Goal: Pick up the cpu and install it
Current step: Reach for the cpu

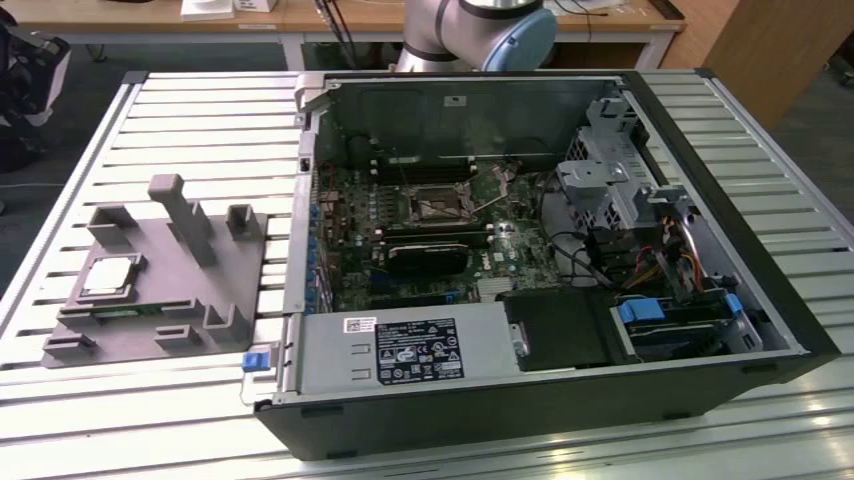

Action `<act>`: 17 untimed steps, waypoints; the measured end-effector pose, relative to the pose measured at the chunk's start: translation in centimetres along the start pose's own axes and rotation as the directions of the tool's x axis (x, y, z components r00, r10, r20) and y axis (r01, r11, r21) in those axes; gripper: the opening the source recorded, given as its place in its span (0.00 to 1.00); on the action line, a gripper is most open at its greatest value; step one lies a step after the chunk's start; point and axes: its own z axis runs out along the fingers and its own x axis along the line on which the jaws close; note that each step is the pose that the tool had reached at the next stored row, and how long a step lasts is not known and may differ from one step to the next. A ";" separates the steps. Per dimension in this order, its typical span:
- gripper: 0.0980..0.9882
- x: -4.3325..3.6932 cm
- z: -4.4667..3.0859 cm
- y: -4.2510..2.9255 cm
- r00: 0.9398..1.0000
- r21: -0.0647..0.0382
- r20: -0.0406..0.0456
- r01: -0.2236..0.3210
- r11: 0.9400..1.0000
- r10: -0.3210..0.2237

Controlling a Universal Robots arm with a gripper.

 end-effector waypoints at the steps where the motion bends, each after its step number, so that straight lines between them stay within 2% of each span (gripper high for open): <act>1: 0.01 0.07 0.00 -0.06 1.000 0.000 0.000 0.000 1.000 0.000; 9: 0.01 0.74 0.20 -0.55 1.000 0.000 -0.002 0.000 1.000 0.000; 17: 0.01 2.33 0.97 -0.71 1.000 0.002 -0.014 -0.001 1.000 0.001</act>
